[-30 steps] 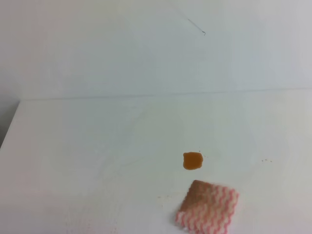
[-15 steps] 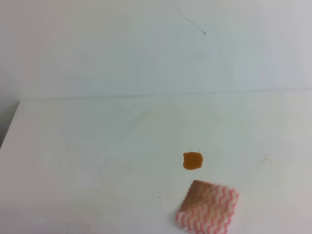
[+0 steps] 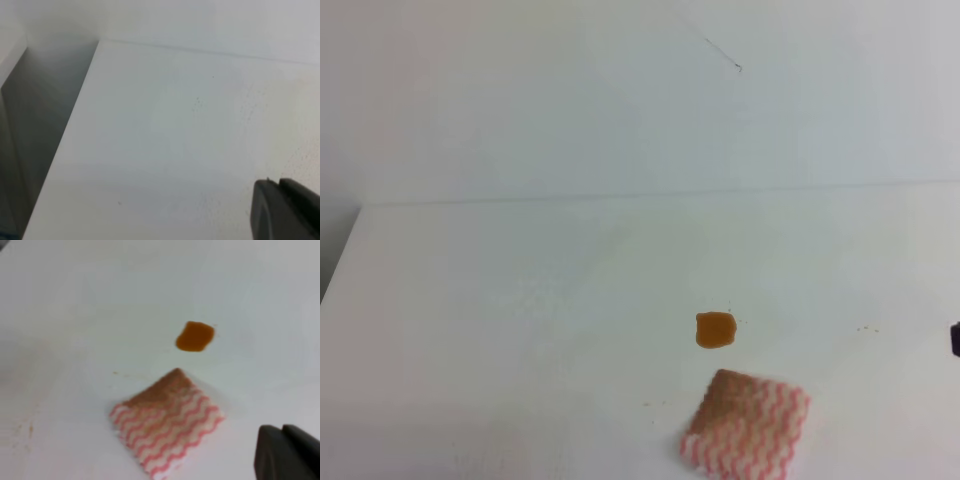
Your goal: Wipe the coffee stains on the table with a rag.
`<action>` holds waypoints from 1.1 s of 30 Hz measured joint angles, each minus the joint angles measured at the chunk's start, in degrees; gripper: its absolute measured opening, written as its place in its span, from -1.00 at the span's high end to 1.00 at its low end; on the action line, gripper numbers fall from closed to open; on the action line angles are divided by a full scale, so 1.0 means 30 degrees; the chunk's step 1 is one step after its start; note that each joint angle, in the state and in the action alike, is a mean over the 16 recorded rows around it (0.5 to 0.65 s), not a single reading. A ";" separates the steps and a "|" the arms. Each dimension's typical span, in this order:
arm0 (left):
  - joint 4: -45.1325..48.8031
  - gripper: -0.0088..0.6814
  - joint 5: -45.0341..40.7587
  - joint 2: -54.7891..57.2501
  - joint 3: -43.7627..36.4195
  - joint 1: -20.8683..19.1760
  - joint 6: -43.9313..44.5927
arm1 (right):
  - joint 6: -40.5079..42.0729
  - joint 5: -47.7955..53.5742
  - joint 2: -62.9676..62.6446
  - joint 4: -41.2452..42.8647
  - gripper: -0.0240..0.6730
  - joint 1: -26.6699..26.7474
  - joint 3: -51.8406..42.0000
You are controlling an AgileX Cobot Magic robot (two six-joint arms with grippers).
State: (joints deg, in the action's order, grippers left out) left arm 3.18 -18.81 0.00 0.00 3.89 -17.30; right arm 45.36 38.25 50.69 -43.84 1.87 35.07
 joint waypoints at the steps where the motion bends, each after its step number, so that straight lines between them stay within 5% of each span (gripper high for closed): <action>1: -0.0002 0.98 0.0000 0.0000 0.0000 0.0000 0.0000 | 0.0385 0.0143 0.0129 -0.0424 0.94 0.0168 0.0000; 17: -0.0017 0.98 0.0000 0.0000 0.0000 0.0000 0.0000 | 0.2761 0.0806 0.0647 -0.2593 0.94 0.3109 0.0000; 33: -0.0017 0.98 0.0000 0.0000 0.0000 0.0000 0.0000 | 0.3950 0.0452 0.0672 -0.4432 0.94 0.3335 0.0000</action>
State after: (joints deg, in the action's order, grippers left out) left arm 3.13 -18.81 0.00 0.00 3.89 -17.30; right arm 57.21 39.61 52.70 -57.14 11.87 35.07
